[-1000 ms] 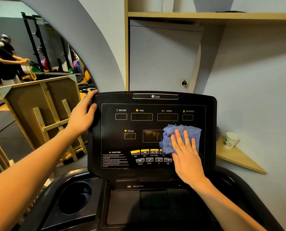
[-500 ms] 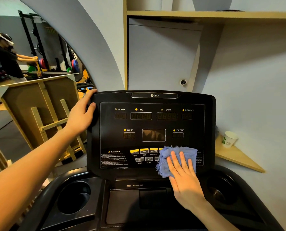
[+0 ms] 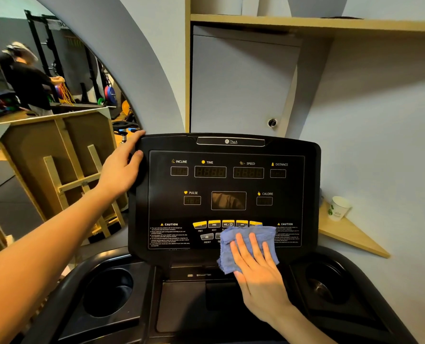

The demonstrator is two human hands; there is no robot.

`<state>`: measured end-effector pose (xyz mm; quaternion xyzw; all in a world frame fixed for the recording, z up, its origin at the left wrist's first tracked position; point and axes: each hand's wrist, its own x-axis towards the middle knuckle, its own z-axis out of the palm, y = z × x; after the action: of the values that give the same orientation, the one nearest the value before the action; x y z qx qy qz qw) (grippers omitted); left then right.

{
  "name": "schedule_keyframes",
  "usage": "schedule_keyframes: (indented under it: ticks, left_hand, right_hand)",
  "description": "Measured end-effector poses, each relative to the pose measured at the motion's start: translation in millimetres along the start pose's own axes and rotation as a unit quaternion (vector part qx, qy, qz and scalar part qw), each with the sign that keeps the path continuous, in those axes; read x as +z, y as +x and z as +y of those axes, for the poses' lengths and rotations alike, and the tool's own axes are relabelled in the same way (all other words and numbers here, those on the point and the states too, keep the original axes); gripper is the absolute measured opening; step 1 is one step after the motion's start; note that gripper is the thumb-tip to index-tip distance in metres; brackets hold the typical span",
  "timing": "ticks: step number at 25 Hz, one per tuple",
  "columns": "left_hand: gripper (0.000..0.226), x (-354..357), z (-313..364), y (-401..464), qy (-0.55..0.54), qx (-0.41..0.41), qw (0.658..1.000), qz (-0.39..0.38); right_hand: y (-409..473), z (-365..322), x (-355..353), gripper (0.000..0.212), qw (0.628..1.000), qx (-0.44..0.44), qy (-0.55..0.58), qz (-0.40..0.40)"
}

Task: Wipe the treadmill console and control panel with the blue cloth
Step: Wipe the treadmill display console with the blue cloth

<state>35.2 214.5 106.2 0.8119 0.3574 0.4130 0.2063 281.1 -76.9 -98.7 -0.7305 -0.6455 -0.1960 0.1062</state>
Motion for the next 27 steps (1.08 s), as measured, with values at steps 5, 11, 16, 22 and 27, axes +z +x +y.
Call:
schedule_keyframes:
  ticks: [5, 11, 16, 22, 27]
  left_hand:
    - [0.051, -1, -3, 0, -0.002, 0.001, 1.000, -0.005]
    - [0.051, -2, -4, -1, 0.001, 0.016, 1.000, -0.002]
    - [0.051, -2, -7, 0, -0.003, 0.009, 1.000, -0.009]
    - [0.053, -2, -14, 0, -0.017, 0.023, 0.999, -0.017]
    - [0.059, -2, -23, -22, -0.088, 0.028, 0.994, -0.057]
  right_hand:
    - [18, -47, 1, 0.063, 1.000, -0.012, 0.002, 0.021]
    - [36, -84, 10, 0.072, 0.999, -0.014, 0.014, 0.029]
    - [51, -117, 2, 0.069, 0.998, -0.040, 0.050, -0.015]
    - [76, -155, 3, 0.067, 0.994, -0.075, 0.072, -0.017]
    - [84, -159, 10, 0.066, 0.997, -0.058, 0.035, -0.026]
